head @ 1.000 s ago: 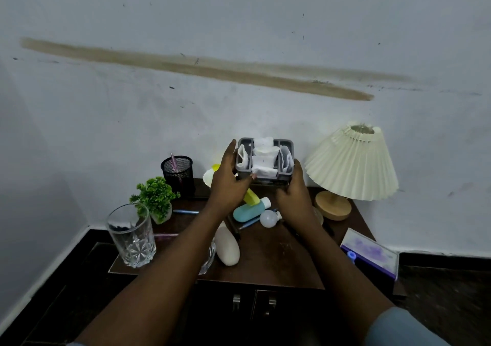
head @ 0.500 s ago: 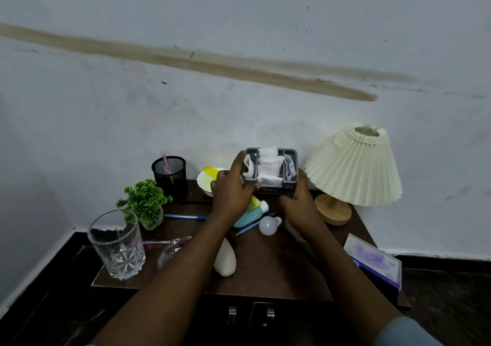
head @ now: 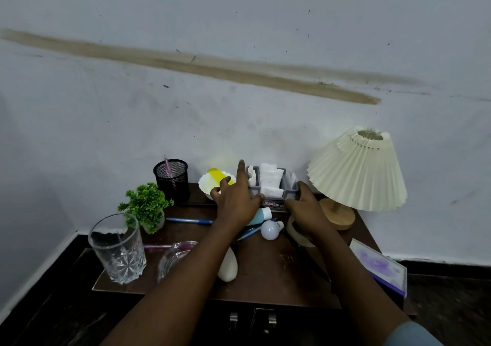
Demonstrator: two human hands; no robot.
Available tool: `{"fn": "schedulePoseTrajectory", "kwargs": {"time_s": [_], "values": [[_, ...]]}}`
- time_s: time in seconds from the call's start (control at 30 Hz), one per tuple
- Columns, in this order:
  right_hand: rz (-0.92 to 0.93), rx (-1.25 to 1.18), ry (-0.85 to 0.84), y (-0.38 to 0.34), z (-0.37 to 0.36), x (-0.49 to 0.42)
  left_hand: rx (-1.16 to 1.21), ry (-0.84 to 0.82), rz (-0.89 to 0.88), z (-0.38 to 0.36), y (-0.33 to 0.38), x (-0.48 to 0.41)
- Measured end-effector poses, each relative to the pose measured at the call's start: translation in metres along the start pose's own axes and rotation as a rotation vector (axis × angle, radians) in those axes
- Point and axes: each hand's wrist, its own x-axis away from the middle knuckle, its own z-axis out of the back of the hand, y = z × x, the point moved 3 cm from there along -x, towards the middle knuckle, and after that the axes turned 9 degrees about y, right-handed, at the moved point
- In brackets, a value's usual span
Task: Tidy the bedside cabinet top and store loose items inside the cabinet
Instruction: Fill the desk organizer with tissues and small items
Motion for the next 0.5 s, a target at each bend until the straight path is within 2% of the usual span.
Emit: {"fn": "schedulePoseTrajectory", "kwargs": {"time_s": [0.23,0.5], "values": [[0.035,0.135,0.036,-0.0013,0.0027,0.0044,0.039,0.001,0.005,0.0067,0.0018,0.0025],[0.014,0.066,0.025,0.0,0.0004,0.0084,-0.021,-0.032,0.007,0.0085,0.005,0.0074]]}}
